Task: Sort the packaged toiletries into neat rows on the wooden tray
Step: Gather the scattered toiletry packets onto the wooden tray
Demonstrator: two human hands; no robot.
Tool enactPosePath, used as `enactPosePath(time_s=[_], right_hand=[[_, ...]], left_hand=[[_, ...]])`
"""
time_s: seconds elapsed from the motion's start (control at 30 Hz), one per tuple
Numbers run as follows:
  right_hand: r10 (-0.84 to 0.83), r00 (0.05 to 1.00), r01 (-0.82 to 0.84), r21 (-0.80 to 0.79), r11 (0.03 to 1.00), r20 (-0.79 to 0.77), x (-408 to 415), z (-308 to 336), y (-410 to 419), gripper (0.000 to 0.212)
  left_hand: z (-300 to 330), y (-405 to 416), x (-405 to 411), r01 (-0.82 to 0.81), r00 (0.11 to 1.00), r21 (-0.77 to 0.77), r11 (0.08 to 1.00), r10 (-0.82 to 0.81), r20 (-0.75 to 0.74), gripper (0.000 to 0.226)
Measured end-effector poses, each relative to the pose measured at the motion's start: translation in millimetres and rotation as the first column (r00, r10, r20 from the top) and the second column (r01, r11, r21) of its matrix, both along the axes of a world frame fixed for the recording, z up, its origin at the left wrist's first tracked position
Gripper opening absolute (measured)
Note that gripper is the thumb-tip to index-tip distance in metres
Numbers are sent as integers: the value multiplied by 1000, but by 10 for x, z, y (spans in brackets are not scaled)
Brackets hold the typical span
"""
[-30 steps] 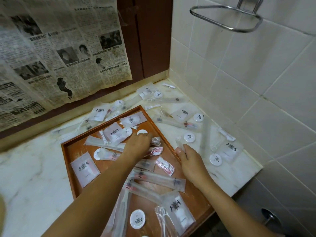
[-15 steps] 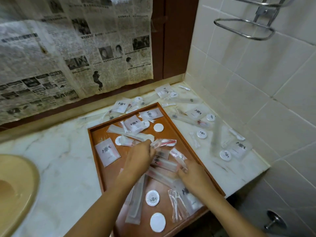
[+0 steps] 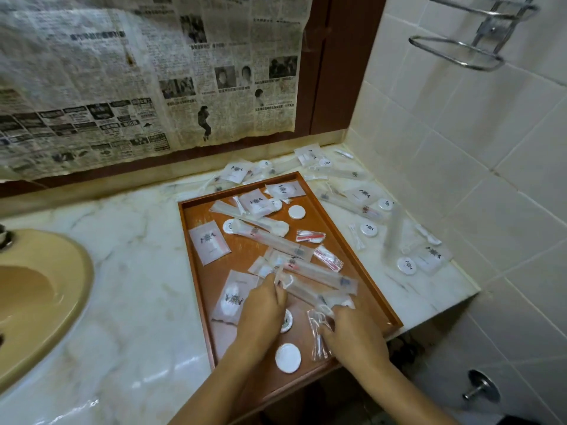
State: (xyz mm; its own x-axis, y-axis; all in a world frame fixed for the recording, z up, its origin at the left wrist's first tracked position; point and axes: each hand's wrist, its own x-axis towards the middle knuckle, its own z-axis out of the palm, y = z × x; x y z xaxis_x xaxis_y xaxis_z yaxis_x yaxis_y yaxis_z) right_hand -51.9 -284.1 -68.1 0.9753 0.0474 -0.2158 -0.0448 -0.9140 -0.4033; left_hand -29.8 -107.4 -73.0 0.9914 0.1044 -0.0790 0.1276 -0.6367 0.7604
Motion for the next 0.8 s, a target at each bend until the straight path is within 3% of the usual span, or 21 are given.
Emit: enactPosePath(time_s=[0.2, 0.37, 0.53, 0.63, 0.8], right_hand=[[-16, 1000, 14, -76, 997, -20, -13, -10, -5, 20], [-69, 993, 64, -46, 997, -98, 41, 12, -44, 27], [-105, 994, 109, 148, 983, -34, 130, 80, -149, 27], [-161, 986, 168, 336, 927, -49, 153, 196, -201, 18], [-167, 986, 154, 506, 848, -21, 142, 266, -304, 9]], left_hand=[[-11, -50, -222, -24, 1000, -139, 990, 26, 7, 16], [-5, -92, -290, -29, 999, -100, 995, 26, -32, 22], [36, -197, -260, 30, 995, -28, 999, -32, -91, 38], [38, -309, -253, 47, 987, 62, 997, -36, -158, 33], [72, -529, -264, 81, 954, 169, 982, -27, -298, 34]])
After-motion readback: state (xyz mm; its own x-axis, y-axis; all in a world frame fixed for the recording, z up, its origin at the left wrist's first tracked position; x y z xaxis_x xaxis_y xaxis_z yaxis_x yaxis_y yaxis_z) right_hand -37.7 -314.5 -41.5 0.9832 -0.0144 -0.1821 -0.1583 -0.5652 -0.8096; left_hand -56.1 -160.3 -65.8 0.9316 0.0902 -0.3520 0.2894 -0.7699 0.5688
